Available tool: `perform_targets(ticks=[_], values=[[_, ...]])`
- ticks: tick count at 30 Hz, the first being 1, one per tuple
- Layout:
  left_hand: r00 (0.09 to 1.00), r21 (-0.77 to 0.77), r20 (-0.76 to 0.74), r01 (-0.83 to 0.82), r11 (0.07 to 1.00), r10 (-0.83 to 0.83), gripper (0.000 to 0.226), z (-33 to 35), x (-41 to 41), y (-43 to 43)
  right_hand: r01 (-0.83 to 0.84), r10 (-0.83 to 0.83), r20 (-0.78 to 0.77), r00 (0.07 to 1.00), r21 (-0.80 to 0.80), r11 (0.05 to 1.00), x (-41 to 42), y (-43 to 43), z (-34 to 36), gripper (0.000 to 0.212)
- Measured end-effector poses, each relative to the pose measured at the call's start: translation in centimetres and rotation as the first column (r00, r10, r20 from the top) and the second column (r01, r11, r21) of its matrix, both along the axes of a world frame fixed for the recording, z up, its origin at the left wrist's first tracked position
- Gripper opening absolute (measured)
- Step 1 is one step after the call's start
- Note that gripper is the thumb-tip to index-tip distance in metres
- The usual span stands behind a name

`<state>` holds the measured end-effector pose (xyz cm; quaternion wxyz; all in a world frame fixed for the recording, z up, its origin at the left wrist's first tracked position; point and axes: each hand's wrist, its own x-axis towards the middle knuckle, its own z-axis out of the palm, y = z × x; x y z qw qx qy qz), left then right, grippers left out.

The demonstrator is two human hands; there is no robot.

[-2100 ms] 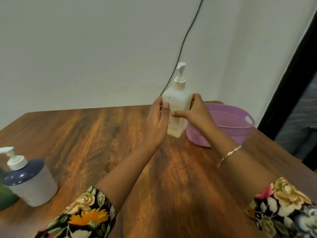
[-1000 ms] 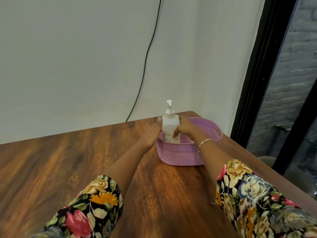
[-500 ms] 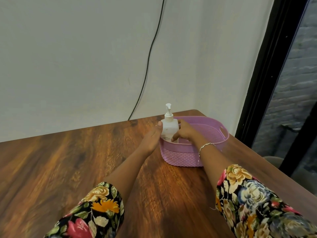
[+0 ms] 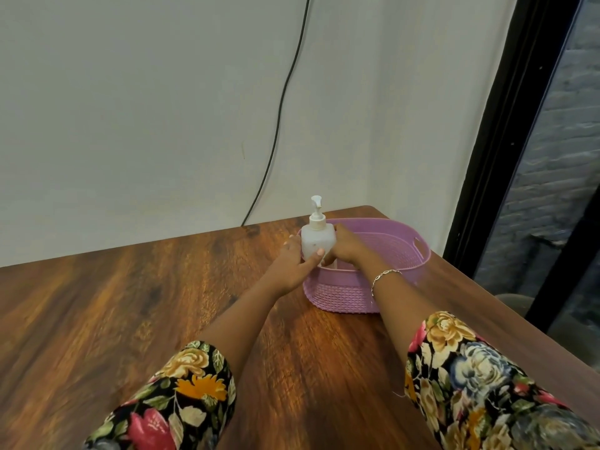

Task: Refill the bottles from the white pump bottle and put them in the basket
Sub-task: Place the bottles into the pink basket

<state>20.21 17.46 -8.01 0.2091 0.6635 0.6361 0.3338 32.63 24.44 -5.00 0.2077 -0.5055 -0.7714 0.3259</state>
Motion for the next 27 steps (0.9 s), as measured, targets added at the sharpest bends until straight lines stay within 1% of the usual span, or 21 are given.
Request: perform_targets(ticks=[2, 5, 7, 9, 11, 14, 16, 18, 20, 23, 25, 27], values=[[1.000, -0.002, -0.024, -0.002, 1.000, 0.002, 0.066, 0.1, 0.0, -0.1, 0.008, -0.008, 0.014, 1.000, 0.025, 1.000, -0.1, -0.2, 0.0, 0.056], [0.999, 0.024, -0.036, -0.001, 1.000, 0.002, 0.066, 0.4, 0.2, -0.5, 0.047, -0.049, 0.025, 0.998, 0.075, 0.996, 0.1, -0.2, 0.0, 0.065], [0.999, 0.024, -0.051, -0.002, 1.000, 0.003, 0.071, 0.4, 0.3, -0.7, 0.064, -0.069, 0.050, 0.996, 0.098, 0.993, 0.4, -0.8, 0.3, 0.070], [0.995, 0.019, -0.101, -0.012, 1.000, 0.014, 0.075, 0.2, 0.4, -1.2, 0.092, -0.100, 0.086, 0.991, 0.101, 0.991, 0.9, -1.3, 0.3, 0.078], [0.987, 0.036, -0.159, -0.024, 0.999, 0.029, 0.078, 0.0, 0.3, -1.5, 0.115, -0.132, 0.113, 0.985, 0.149, 0.982, 1.4, -1.7, 0.2, 0.083], [0.969, 0.042, -0.238, -0.058, 0.997, 0.066, 0.080, 0.2, 0.3, -2.3, 0.165, -0.202, 0.083, 0.976, 0.327, 0.931, 1.7, -3.2, -0.1, 0.074], [0.956, 0.030, -0.278, -0.090, 0.996, 0.094, 0.081, 0.2, 0.2, -3.3, 0.216, -0.243, -0.009, 0.970, 0.484, 0.848, 1.7, -4.7, -0.8, 0.065], [0.936, 0.045, -0.329, -0.121, 0.992, 0.129, 0.081, 0.0, 0.1, -4.6, 0.244, -0.225, -0.108, 0.968, 0.603, 0.760, 1.5, -6.3, -1.7, 0.055], [0.913, 0.069, -0.373, -0.150, 0.986, 0.165, 0.080, -0.4, -0.3, -5.8, 0.254, -0.181, -0.178, 0.967, 0.651, 0.716, 0.8, -7.6, -2.5, 0.049], [0.882, 0.103, -0.416, -0.197, 0.975, 0.223, 0.078, -1.1, -1.3, -7.7, 0.264, -0.113, -0.260, 0.959, 0.674, 0.690, -0.9, -9.4, -3.1, 0.041], [0.846, 0.172, -0.450, -0.231, 0.958, 0.285, 0.081, -1.5, -2.2, -9.0, 0.232, -0.069, -0.257, 0.964, 0.688, 0.688, -2.3, -10.5, -3.4, 0.040], [0.811, 0.254, -0.477, -0.242, 0.937, 0.338, 0.091, -1.8, -3.2, -10.6, 0.194, -0.038, -0.235, 0.971, 0.694, 0.693, -3.6, -11.4, -3.6, 0.040]])
